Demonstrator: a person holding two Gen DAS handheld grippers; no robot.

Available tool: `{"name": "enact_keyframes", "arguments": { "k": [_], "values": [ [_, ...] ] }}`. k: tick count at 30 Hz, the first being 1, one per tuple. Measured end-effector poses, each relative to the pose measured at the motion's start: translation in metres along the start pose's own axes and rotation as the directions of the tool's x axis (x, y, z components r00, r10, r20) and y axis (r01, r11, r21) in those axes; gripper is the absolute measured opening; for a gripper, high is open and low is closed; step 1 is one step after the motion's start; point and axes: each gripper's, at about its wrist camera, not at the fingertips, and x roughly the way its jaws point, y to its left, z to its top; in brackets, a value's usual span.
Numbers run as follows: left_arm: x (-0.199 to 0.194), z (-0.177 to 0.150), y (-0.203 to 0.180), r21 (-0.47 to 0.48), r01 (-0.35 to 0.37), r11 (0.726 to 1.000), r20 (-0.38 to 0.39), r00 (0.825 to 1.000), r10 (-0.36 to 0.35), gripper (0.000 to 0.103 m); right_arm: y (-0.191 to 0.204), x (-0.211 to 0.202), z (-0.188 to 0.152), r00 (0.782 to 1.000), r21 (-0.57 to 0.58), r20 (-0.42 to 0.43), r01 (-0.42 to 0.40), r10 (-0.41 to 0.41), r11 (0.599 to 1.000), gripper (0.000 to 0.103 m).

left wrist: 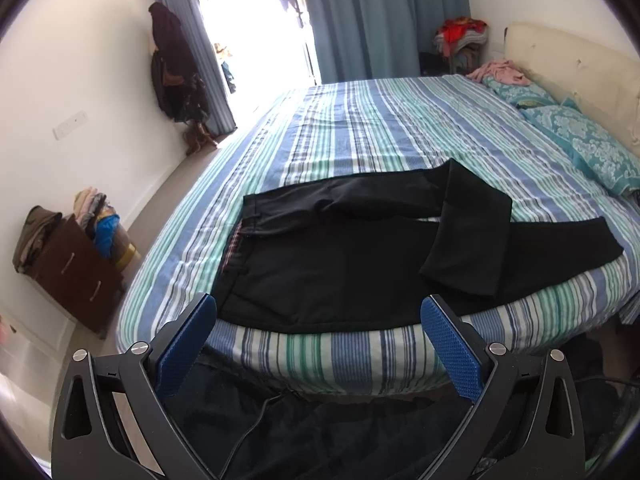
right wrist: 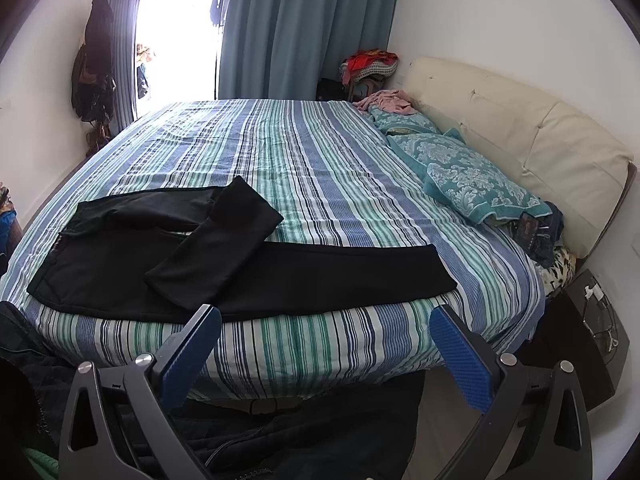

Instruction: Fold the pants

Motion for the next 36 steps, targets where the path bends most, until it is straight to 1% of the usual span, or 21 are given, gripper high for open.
{"name": "enact_keyframes", "arguments": {
  "k": [4, 7, 15, 26, 36],
  "values": [
    [0.008, -0.004, -0.002, 0.011, -0.004, 1.0, -0.028, 1.0, 0.004, 0.102, 0.001, 0.009, 0.002, 0.999, -0.003, -0.031, 0.028, -0.028, 1.0, 0.103],
    [0.012, -0.007, -0.004, 0.017, -0.001, 1.0, -0.045, 0.999, 0.001, 0.102, 0.002, 0.013, 0.003, 0.999, -0.004, -0.037, 0.039, -0.04, 0.999, 0.103],
    [0.021, -0.009, -0.003, 0.008, 0.015, 1.0, -0.082, 0.997, -0.014, 0.102, 0.002, 0.018, 0.002, 0.998, 0.003, -0.052, 0.026, -0.025, 1.0, 0.103],
    [0.022, -0.011, 0.005, -0.022, 0.005, 1.0, -0.092, 0.996, -0.007, 0.102, 0.012, 0.02, 0.002, 0.998, -0.028, -0.055, -0.001, -0.001, 1.0, 0.103],
    [0.022, -0.011, 0.008, -0.032, 0.017, 0.999, -0.083, 0.996, -0.02, 0.102, 0.019, 0.017, 0.004, 0.998, -0.047, -0.057, -0.009, 0.006, 0.999, 0.103]
  ]
}}
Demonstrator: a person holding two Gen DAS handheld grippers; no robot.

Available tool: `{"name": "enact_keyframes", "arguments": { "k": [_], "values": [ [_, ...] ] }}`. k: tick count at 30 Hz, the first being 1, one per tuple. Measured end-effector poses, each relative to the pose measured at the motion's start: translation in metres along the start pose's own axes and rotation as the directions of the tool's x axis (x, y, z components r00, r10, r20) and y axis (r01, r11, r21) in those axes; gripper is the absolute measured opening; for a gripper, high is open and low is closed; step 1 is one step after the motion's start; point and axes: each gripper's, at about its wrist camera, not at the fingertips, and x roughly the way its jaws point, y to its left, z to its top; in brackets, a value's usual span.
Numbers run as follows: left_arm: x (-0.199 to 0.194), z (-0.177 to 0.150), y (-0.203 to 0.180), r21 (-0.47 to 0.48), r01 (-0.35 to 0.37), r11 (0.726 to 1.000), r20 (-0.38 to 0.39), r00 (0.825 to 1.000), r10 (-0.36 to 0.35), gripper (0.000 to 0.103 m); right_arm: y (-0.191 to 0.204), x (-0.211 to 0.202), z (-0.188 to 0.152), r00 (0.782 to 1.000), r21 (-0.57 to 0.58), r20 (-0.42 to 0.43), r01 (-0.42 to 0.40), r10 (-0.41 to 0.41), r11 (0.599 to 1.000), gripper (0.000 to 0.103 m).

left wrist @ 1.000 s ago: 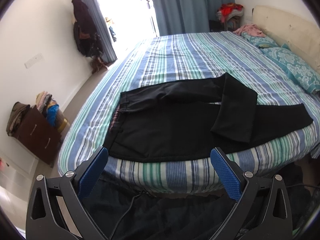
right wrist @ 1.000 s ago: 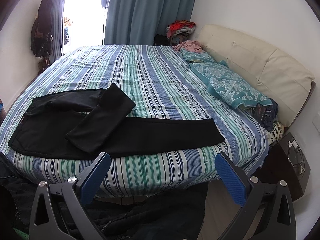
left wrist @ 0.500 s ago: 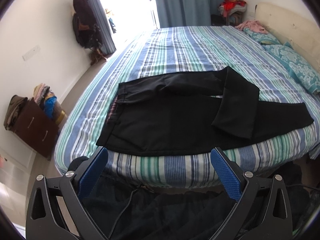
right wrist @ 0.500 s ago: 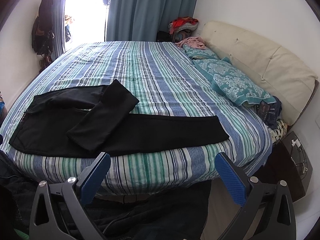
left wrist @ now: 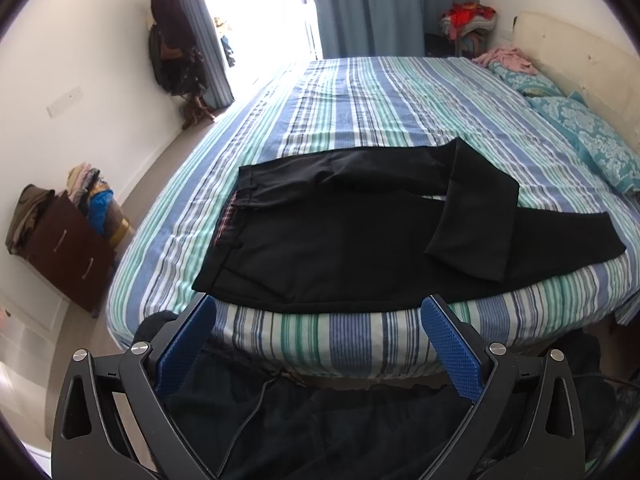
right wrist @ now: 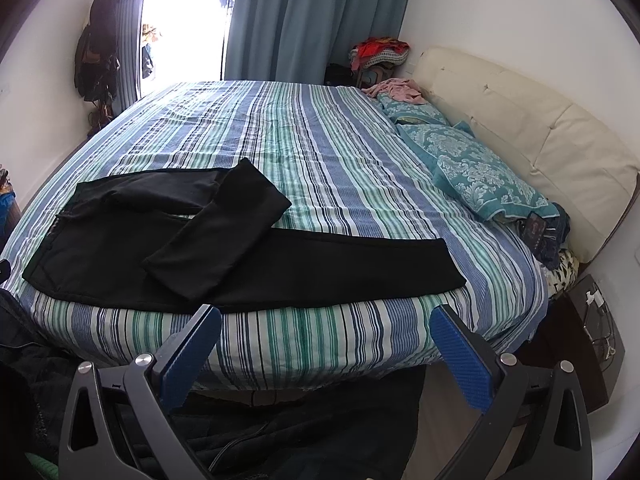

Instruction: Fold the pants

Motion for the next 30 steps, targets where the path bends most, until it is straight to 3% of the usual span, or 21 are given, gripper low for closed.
{"name": "enact_keyframes", "arguments": {
  "k": [12, 24, 30],
  "values": [
    [0.001, 0.0, 0.004, -0.013, -0.001, 1.0, -0.01, 1.0, 0.001, 0.102, 0.007, 0.0, 0.0, 1.0, -0.026, 0.001, -0.024, 0.024, 0.999, 0.103],
    [0.005, 0.002, -0.006, 0.029, 0.004, 1.0, -0.015, 1.0, -0.003, 0.102, 0.036, 0.0, 0.003, 0.985, -0.13, 0.039, -0.161, 0.167, 0.978, 0.103],
    [0.012, 0.002, -0.005, 0.024, 0.007, 1.0, -0.037, 0.999, -0.007, 0.102, 0.044, 0.008, 0.007, 0.976, -0.143, 0.01, -0.214, 0.217, 0.966, 0.103]
  ]
}}
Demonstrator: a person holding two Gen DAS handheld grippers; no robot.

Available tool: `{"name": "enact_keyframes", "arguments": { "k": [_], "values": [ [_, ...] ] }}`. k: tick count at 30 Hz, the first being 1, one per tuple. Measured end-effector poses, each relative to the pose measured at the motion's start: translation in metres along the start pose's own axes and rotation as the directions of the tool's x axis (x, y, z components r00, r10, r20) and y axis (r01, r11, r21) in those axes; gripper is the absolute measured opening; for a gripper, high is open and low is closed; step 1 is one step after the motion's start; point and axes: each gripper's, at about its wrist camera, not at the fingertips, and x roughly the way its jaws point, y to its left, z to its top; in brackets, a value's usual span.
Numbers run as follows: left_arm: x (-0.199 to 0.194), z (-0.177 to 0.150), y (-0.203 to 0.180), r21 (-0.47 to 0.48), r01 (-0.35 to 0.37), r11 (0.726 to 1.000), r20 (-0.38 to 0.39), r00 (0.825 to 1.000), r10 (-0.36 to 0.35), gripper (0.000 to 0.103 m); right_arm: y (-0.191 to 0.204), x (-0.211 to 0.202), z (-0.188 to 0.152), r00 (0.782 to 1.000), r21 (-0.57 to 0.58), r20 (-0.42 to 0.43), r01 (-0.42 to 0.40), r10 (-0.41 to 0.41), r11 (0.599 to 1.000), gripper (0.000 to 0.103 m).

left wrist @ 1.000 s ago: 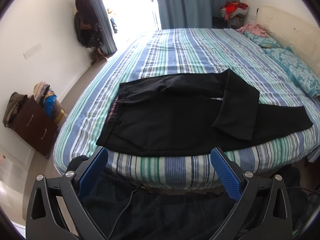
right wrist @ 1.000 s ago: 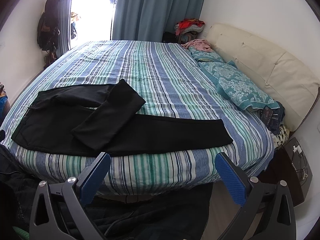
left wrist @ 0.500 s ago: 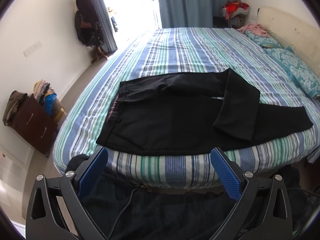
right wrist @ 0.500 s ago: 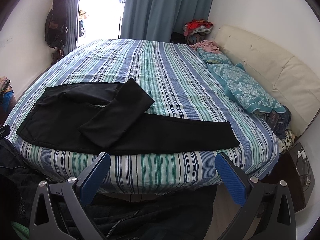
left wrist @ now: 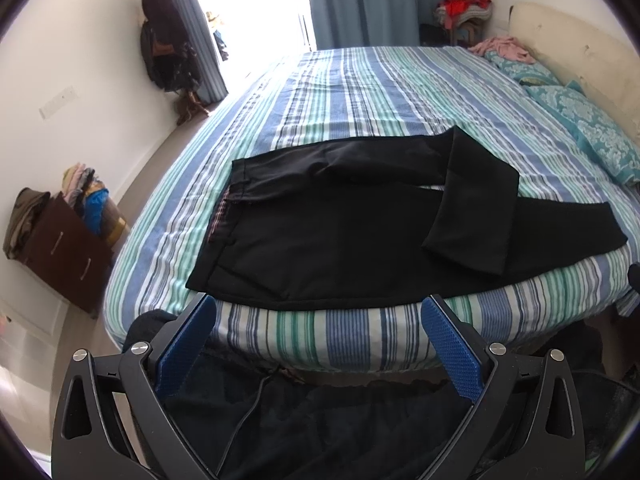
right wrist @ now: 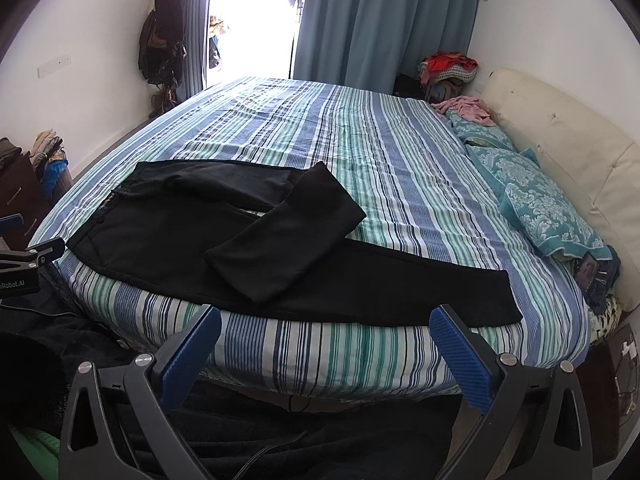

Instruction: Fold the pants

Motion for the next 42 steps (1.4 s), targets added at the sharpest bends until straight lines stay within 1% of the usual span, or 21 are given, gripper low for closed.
{"name": "enact_keyframes", "arguments": {
  "k": [3, 5, 7, 9, 11, 14, 15, 16, 18, 20, 21, 22, 23, 25, 27, 29, 31, 33, 36, 38, 42],
  "values": [
    [0.004, 0.0, 0.001, -0.008, 0.01, 1.0, -0.014, 1.0, -0.01, 0.102, 0.008, 0.006, 0.004, 0.997, -0.034, 0.023, -0.074, 0.075, 0.997, 0.103],
    [0.008, 0.0, 0.002, -0.017, 0.02, 1.0, -0.023, 1.0, -0.02, 0.102, 0.018, 0.019, 0.007, 0.983, -0.107, 0.052, -0.171, 0.177, 0.98, 0.103],
    [0.012, 0.0, 0.004, -0.024, 0.027, 0.999, -0.031, 0.999, -0.027, 0.102, 0.034, 0.054, 0.01, 0.968, -0.206, -0.022, -0.25, 0.251, 0.946, 0.103],
    [0.013, -0.001, 0.006, -0.031, 0.026, 0.999, -0.034, 0.999, -0.027, 0.102, 0.055, 0.099, 0.011, 0.959, -0.292, -0.159, -0.271, 0.233, 0.917, 0.103],
    [0.013, -0.003, 0.012, -0.05, 0.018, 0.999, -0.035, 0.999, -0.02, 0.102, 0.075, 0.128, 0.014, 0.96, -0.363, -0.181, -0.267, 0.213, 0.893, 0.103],
    [0.016, -0.006, 0.022, -0.091, 0.004, 0.996, -0.05, 0.999, -0.008, 0.102, 0.108, 0.168, 0.018, 0.947, -0.422, -0.229, -0.305, 0.225, 0.854, 0.103],
    [0.018, -0.007, 0.026, -0.106, 0.0, 0.994, -0.058, 0.998, -0.006, 0.102, 0.119, 0.18, 0.019, 0.945, -0.443, -0.235, -0.313, 0.228, 0.84, 0.098],
    [0.02, -0.007, 0.029, -0.119, -0.003, 0.993, -0.067, 0.998, -0.005, 0.102, 0.13, 0.191, 0.019, 0.945, -0.465, -0.236, -0.316, 0.228, 0.827, 0.085],
    [0.023, -0.008, 0.034, -0.138, -0.007, 0.99, -0.081, 0.997, -0.004, 0.102, 0.149, 0.218, 0.017, 0.947, -0.511, -0.256, -0.301, 0.192, 0.805, 0.069],
    [0.027, -0.009, 0.036, -0.146, -0.008, 0.989, -0.095, 0.995, -0.006, 0.102, 0.159, 0.246, 0.012, 0.947, -0.535, -0.288, -0.282, 0.142, 0.796, 0.068],
    [0.029, -0.01, 0.036, -0.145, -0.009, 0.989, -0.101, 0.995, -0.006, 0.102, 0.156, 0.254, 0.012, 0.943, -0.524, -0.303, -0.288, 0.141, 0.802, 0.062],
    [0.031, -0.01, 0.035, -0.142, -0.011, 0.99, -0.106, 0.994, -0.004, 0.102, 0.151, 0.257, 0.016, 0.935, -0.486, -0.31, -0.311, 0.172, 0.817, 0.042],
    [0.032, -0.01, 0.034, -0.137, -0.014, 0.99, -0.11, 0.994, -0.001, 0.102, 0.144, 0.257, 0.021, 0.934, -0.458, -0.31, -0.311, 0.179, 0.833, 0.029],
    [0.037, -0.009, 0.032, -0.13, -0.016, 0.991, -0.122, 0.993, 0.0, 0.102, 0.128, 0.252, 0.028, 0.942, -0.439, -0.293, -0.286, 0.165, 0.852, 0.019],
    [0.045, -0.007, 0.029, -0.119, -0.009, 0.993, -0.139, 0.99, -0.008, 0.102, 0.106, 0.242, 0.039, 0.943, -0.414, -0.28, -0.287, 0.178, 0.864, 0.016],
    [0.051, -0.005, 0.023, -0.096, -0.007, 0.995, -0.153, 0.988, -0.008, 0.102, 0.077, 0.229, 0.058, 0.959, -0.419, -0.234, -0.249, 0.161, 0.873, 0.015],
    [0.057, -0.002, 0.016, -0.07, -0.004, 0.998, -0.163, 0.987, -0.008, 0.102, 0.044, 0.221, 0.084, 0.983, -0.468, -0.162, -0.155, 0.088, 0.87, 0.015],
    [0.063, 0.002, 0.008, -0.041, -0.001, 0.999, -0.17, 0.985, -0.006, 0.102, 0.001, 0.229, 0.12, 0.993, -0.48, -0.117, -0.062, 0.006, 0.875, 0.015],
    [0.074, 0.014, -0.001, -0.012, -0.022, 1.0, -0.163, 0.986, 0.019, 0.102, -0.069, 0.25, 0.17, 0.99, -0.411, -0.105, 0.043, -0.094, 0.91, 0.015],
    [0.081, 0.024, -0.005, -0.01, -0.027, 1.0, -0.16, 0.987, 0.025, 0.102, -0.114, 0.267, 0.195, 0.98, -0.361, -0.101, 0.123, -0.17, 0.924, 0.015],
    [0.092, 0.041, -0.012, -0.011, -0.022, 1.0, -0.159, 0.987, 0.019, 0.102, -0.194, 0.304, 0.228, 0.956, -0.257, -0.137, 0.218, -0.259, 0.942, 0.015]
  ]
}}
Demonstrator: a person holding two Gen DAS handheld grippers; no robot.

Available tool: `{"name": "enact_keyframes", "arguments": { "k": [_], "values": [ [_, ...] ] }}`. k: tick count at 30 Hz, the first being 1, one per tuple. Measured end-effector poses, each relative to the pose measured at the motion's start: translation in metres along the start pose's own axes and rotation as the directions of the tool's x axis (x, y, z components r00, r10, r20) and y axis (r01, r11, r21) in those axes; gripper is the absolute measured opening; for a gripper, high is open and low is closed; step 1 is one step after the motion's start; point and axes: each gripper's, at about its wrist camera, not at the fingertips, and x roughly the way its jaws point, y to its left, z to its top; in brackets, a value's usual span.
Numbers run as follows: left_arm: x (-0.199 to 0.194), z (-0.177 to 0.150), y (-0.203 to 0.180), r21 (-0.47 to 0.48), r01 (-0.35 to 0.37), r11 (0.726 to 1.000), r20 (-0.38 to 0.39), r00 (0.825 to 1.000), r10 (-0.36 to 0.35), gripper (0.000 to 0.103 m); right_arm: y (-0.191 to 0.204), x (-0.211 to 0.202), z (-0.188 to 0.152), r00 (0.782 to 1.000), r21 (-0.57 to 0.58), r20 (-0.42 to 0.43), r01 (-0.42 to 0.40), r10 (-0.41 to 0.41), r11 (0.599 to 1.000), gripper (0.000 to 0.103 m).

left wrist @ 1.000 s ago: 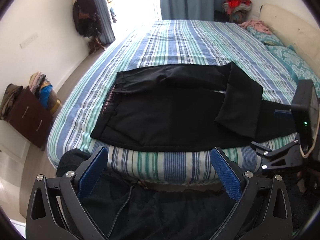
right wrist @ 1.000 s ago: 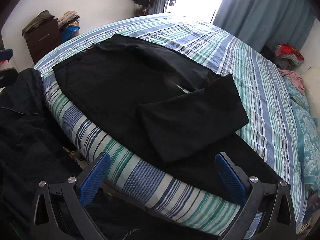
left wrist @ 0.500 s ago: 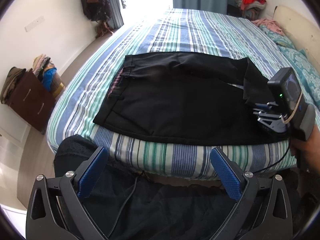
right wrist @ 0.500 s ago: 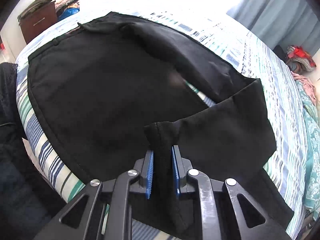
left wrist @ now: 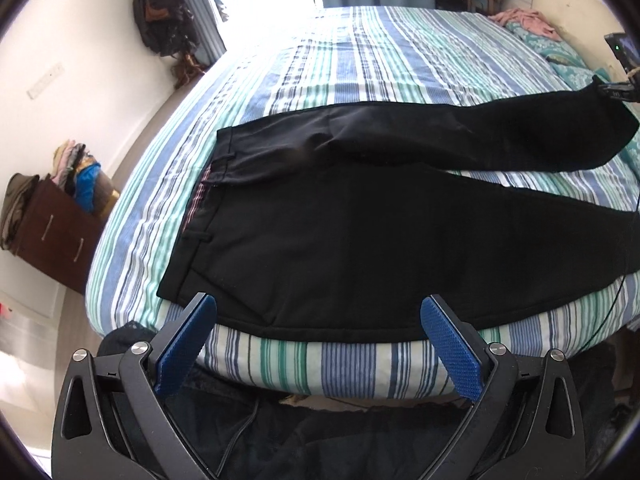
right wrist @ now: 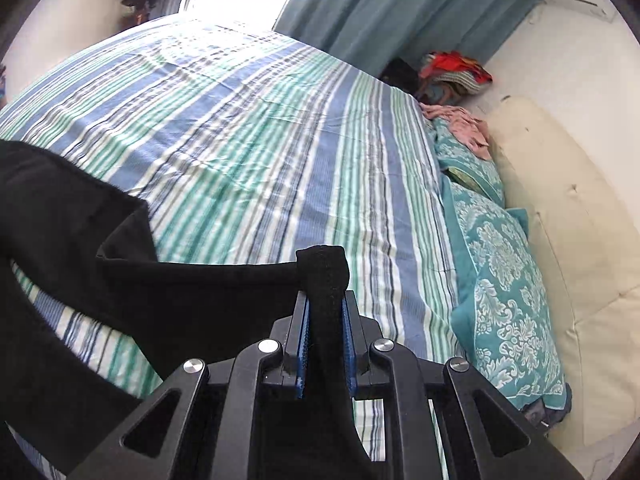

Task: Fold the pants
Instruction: 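Grasp the hem of one black trouser leg with the right tool and lift, then lay the lifted leg over the other leg and open the right tool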

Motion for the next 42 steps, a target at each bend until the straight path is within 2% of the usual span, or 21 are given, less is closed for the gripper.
{"name": "enact_keyframes", "arguments": {
  "k": [7, 11, 14, 15, 16, 18, 21, 23, 25, 27, 28, 29, 31, 32, 33, 34, 35, 36, 38, 40, 42],
  "values": [
    [0.022, 0.012, -0.026, 0.062, -0.003, 0.998, -0.053, 0.999, 0.006, 0.102, -0.071, 0.083, 0.031, 0.989, 0.063, -0.069, 0.134, -0.13, 0.989, 0.014],
    [0.027, 0.015, -0.038, 0.092, -0.014, 0.996, -0.061, 0.998, 0.02, 0.102, -0.076, 0.115, 0.037, 0.982, 0.037, -0.051, 0.186, -0.184, 0.982, 0.013],
    [0.031, 0.019, -0.046, 0.098, -0.009, 0.995, -0.058, 0.998, 0.015, 0.102, -0.085, 0.127, 0.037, 0.972, 0.094, 0.005, 0.235, -0.236, 0.967, 0.012],
    [0.034, 0.02, -0.049, 0.102, -0.005, 0.995, -0.064, 0.998, 0.012, 0.102, -0.088, 0.135, 0.035, 0.966, 0.119, 0.014, 0.254, -0.257, 0.96, 0.011],
    [0.038, 0.02, -0.053, 0.108, -0.001, 0.994, -0.074, 0.997, 0.009, 0.102, -0.09, 0.147, 0.033, 0.957, 0.14, 0.004, 0.286, -0.29, 0.948, 0.0],
    [0.045, 0.021, -0.06, 0.129, -0.002, 0.992, -0.093, 0.996, 0.015, 0.102, -0.098, 0.182, 0.022, 0.958, 0.198, -0.077, 0.285, -0.275, 0.938, 0.0],
    [0.054, 0.022, -0.064, 0.146, -0.019, 0.989, -0.114, 0.993, 0.036, 0.102, -0.1, 0.229, -0.006, 0.964, 0.304, -0.223, 0.208, -0.143, 0.93, 0.0],
    [0.057, 0.023, -0.059, 0.129, -0.019, 0.991, -0.107, 0.994, 0.033, 0.102, -0.087, 0.225, -0.012, 0.974, 0.322, -0.201, 0.162, -0.1, 0.933, 0.008],
    [0.064, 0.026, -0.052, 0.107, -0.009, 0.994, -0.101, 0.995, 0.02, 0.102, -0.059, 0.205, -0.004, 0.994, 0.28, -0.106, 0.059, -0.03, 0.958, 0.041],
    [0.072, 0.031, -0.044, 0.086, -0.005, 0.996, -0.077, 0.997, 0.012, 0.102, -0.015, 0.178, 0.014, 0.994, 0.211, 0.001, -0.107, 0.11, 0.972, 0.059],
    [0.075, 0.036, -0.04, 0.075, -0.001, 0.997, -0.045, 0.999, 0.005, 0.102, 0.012, 0.165, 0.028, 0.975, 0.167, 0.033, -0.224, 0.222, 0.96, 0.06],
    [0.08, 0.042, -0.037, 0.065, 0.006, 0.998, 0.0, 1.0, -0.006, 0.102, 0.041, 0.154, 0.043, 0.938, 0.12, 0.043, -0.346, 0.343, 0.931, 0.06],
    [0.096, 0.056, -0.029, 0.052, 0.011, 0.999, 0.064, 0.998, -0.015, 0.102, 0.107, 0.136, 0.076, 0.808, 0.031, 0.006, -0.59, 0.59, 0.807, 0.06],
    [0.106, 0.065, -0.025, 0.042, 0.014, 0.999, 0.073, 0.997, -0.017, 0.102, 0.143, 0.123, 0.093, 0.743, -0.02, -0.012, -0.669, 0.669, 0.743, 0.06],
    [0.116, 0.074, -0.018, 0.023, 0.034, 0.999, 0.083, 0.996, -0.036, 0.102, 0.181, 0.111, 0.108, 0.677, -0.069, -0.039, -0.736, 0.735, 0.673, 0.06],
    [0.125, 0.083, -0.011, -0.004, 0.054, 0.999, 0.089, 0.995, -0.053, 0.102, 0.216, 0.1, 0.123, 0.623, -0.115, -0.071, -0.781, 0.779, 0.614, 0.06],
    [0.135, 0.093, -0.001, -0.042, 0.068, 0.997, 0.088, 0.994, -0.064, 0.102, 0.254, 0.089, 0.135, 0.583, -0.158, -0.107, -0.81, 0.805, 0.565, 0.059],
    [0.143, 0.101, 0.01, -0.084, 0.092, 0.992, 0.083, 0.993, -0.085, 0.102, 0.286, 0.081, 0.147, 0.561, -0.2, -0.138, -0.823, 0.817, 0.531, 0.059],
    [0.158, 0.114, 0.03, -0.161, 0.119, 0.98, 0.063, 0.992, -0.11, 0.102, 0.341, 0.07, 0.167, 0.555, -0.285, -0.204, -0.822, 0.807, 0.493, 0.059],
    [0.169, 0.12, 0.048, -0.22, 0.117, 0.969, 0.048, 0.993, -0.109, 0.102, 0.382, 0.069, 0.181, 0.607, -0.369, -0.255, -0.78, 0.752, 0.505, 0.059],
    [0.182, 0.129, 0.057, -0.24, 0.133, 0.962, 0.033, 0.991, -0.128, 0.102, 0.41, 0.077, 0.189, 0.629, -0.408, -0.318, -0.766, 0.709, 0.496, 0.058]
  ]
}}
